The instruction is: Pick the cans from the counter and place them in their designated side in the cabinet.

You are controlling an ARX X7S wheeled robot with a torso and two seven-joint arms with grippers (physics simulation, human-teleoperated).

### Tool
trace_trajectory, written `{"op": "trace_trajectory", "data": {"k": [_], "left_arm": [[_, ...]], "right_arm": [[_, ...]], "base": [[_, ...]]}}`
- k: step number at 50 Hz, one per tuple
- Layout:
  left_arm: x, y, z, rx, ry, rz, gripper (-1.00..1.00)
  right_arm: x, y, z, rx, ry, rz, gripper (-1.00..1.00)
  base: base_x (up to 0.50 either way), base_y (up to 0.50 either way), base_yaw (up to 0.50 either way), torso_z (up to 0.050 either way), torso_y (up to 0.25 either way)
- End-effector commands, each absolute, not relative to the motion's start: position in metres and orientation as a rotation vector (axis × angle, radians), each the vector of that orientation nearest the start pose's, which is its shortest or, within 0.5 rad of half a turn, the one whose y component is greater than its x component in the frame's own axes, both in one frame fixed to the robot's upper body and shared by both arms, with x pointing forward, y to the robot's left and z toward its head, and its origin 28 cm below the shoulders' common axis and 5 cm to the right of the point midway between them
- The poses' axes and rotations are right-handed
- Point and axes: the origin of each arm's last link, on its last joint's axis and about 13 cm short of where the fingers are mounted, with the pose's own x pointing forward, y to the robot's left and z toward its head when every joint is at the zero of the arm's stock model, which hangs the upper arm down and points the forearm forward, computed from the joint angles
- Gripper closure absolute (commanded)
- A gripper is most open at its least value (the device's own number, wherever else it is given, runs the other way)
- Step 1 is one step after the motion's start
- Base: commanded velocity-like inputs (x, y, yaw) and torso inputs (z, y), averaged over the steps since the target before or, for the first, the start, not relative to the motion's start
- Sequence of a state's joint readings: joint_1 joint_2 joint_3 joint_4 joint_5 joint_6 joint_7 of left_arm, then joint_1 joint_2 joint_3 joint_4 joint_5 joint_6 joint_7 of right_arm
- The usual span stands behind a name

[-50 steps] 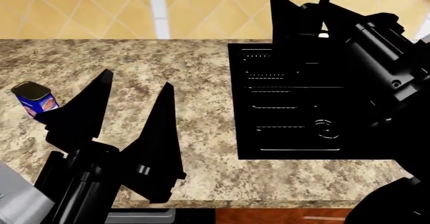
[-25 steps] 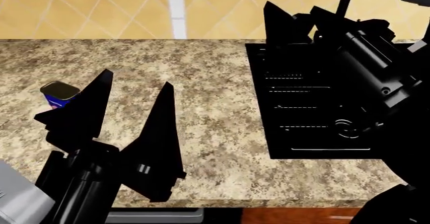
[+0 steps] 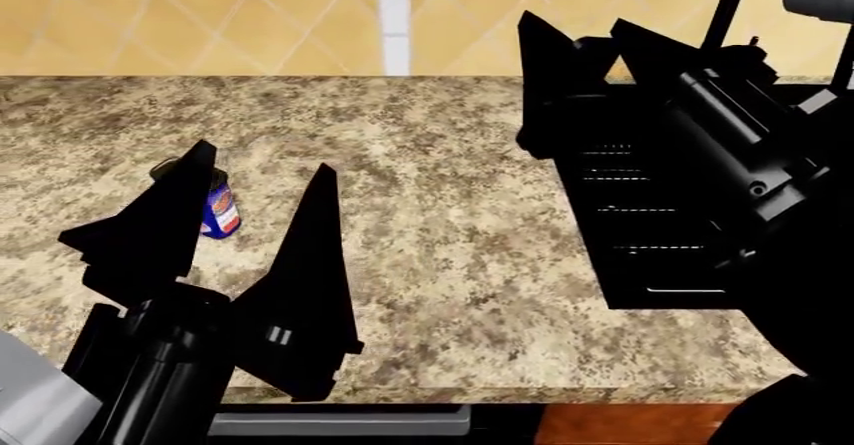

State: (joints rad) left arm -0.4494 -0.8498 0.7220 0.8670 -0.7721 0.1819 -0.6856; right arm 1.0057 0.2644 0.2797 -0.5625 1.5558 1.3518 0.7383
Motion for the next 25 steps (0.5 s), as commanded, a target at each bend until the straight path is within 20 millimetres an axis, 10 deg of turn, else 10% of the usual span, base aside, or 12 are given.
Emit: {"op": "trace_trajectory", "data": {"k": [1, 25], "left_arm": [[0.1594, 0.1961, 0.2067, -0.3, -0.551, -0.441, -1.0], [0.1633, 0.1968, 0.2053, -0.301, -0.553, -0.422, -1.0]], "right_arm": [[0.2161, -0.1112, 0.3066, 0.25, -0.194, 0.448, -1.0], [0.2237, -0.1071, 0.3054, 0.24, -0.194, 0.452, -1.0]], "base": [[-0.02, 0.23, 0.0, 0.0, 0.0], [-0.02, 0.24, 0.0, 0.0, 0.0]]}}
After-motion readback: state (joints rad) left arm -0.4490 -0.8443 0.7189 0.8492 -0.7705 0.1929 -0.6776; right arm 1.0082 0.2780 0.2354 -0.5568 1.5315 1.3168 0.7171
